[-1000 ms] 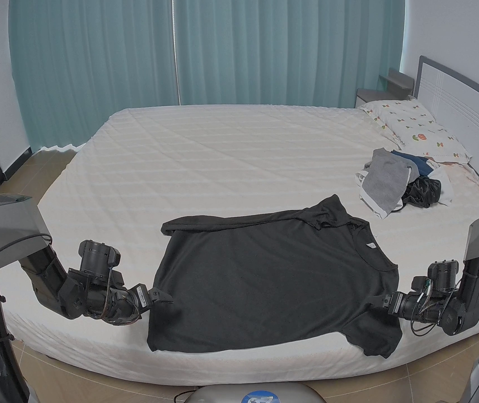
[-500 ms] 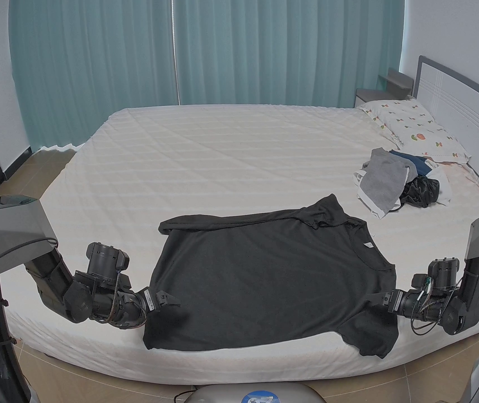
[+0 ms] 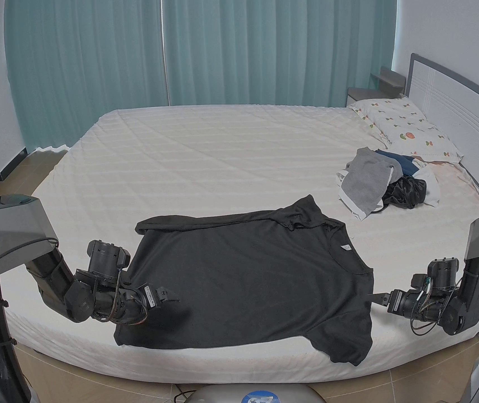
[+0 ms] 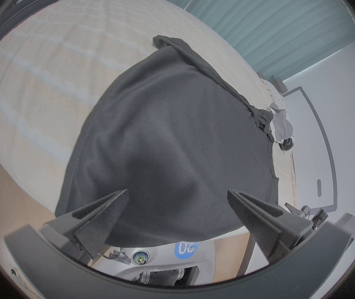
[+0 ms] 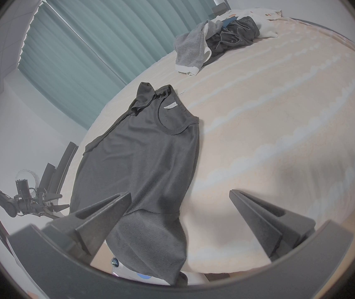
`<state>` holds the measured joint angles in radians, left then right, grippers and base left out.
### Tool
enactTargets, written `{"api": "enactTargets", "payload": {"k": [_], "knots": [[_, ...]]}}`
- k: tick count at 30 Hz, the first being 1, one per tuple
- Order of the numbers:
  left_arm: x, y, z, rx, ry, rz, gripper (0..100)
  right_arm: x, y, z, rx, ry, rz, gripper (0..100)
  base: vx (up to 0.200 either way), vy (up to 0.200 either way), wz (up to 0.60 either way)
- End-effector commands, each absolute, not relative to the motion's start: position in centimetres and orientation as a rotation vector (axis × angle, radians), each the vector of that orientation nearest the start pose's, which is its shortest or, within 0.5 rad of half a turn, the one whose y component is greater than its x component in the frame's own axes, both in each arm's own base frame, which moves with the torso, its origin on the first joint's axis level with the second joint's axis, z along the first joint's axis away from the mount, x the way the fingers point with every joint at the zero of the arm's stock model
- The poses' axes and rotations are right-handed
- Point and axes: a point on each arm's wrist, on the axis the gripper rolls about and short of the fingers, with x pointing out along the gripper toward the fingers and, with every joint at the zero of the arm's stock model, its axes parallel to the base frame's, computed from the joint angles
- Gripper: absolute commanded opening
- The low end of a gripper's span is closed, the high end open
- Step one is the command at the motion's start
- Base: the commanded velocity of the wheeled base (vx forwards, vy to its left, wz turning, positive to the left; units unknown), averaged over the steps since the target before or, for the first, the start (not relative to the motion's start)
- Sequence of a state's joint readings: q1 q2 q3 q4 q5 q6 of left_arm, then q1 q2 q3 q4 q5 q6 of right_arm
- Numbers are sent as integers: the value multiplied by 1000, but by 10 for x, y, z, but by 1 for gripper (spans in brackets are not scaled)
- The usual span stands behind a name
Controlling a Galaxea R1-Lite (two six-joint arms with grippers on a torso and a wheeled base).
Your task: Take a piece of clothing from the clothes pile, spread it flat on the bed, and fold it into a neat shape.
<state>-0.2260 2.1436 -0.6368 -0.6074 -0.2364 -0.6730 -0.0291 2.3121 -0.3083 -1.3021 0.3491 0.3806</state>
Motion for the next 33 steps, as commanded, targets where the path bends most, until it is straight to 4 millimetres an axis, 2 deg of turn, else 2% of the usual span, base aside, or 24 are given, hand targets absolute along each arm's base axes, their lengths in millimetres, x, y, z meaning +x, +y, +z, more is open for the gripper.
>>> {"api": "enactTargets", "payload": {"k": [1, 14, 19, 22, 27, 33], "knots": [[305, -76, 2, -622, 1014, -109, 100, 275, 1, -34, 493, 745, 176, 100, 0, 0, 0], [303, -75, 3, -615, 1013, -104, 100, 274, 2, -34, 492, 750, 181, 100, -185, 0, 0], [307, -71, 5, -581, 963, -10, 100, 274, 2, -34, 492, 749, 183, 100, 0, 0, 0], [304, -69, 4, -556, 956, 18, 100, 274, 2, -35, 492, 752, 182, 100, 0, 0, 0], [298, -70, -1, -458, 920, 159, 100, 274, 2, -33, 490, 747, 183, 100, 0, 0, 0], [287, -65, -15, -344, 984, 129, 100, 274, 2, -34, 489, 748, 181, 100, 0, 0, 0]]}}
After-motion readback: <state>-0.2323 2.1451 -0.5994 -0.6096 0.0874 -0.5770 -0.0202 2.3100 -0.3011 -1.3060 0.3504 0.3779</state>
